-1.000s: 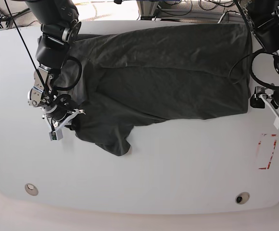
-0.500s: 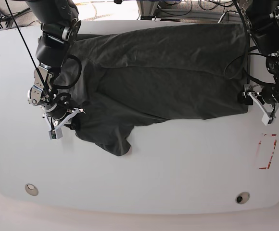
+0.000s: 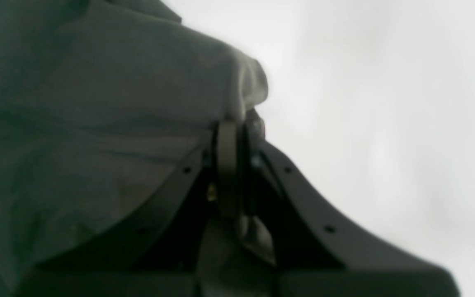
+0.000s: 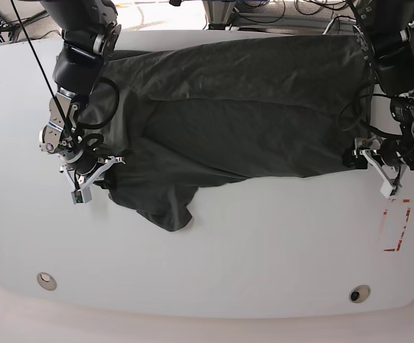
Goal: Fold the T-shirt properly
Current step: 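Move the left gripper down to grasp the shirt edge beside it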
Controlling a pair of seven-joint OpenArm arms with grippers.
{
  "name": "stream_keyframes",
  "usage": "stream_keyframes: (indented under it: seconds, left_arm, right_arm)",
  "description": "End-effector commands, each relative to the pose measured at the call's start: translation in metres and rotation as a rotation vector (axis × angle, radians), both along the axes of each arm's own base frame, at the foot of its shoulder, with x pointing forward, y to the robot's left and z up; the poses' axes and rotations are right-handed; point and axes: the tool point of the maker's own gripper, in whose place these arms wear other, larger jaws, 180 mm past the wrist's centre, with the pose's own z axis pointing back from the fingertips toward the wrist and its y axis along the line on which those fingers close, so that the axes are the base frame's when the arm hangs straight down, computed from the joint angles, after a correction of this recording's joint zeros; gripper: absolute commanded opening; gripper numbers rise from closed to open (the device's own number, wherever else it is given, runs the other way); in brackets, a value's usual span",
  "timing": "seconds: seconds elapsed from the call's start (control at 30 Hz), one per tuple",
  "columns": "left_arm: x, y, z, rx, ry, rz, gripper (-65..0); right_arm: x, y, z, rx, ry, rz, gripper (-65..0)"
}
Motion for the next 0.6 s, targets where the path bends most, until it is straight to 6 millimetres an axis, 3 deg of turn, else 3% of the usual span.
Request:
stream_keyframes:
  seconds: [0.0, 0.27, 0.5, 0.57]
  left_arm:
    - [0.0, -0.005, -0.001, 0.001, 0.018, -0.016, -25.6]
    - [0.013, -0.02, 0.004, -0.026, -0.01, -0.025, -64.7]
    - [0.017, -0.02, 0.009, -0.028, -0.023, -0.027, -65.0]
    - [0.025, -0.019, 0.019, -0.02, -0.048, -0.029, -65.0]
  right_arm:
    - [0.007, -0.005, 0.01, -0.024, -0.019, 0.001, -65.0]
    - [0.007, -0.006, 0.009, -0.025, -0.018, 0.0, -65.0]
    - [0.006, -0.009, 0.01, -0.04, -0.007, 0.003, -65.0]
    - [0.008, -0.011, 0.017, -0.059, -0.014, 0.007, -65.0]
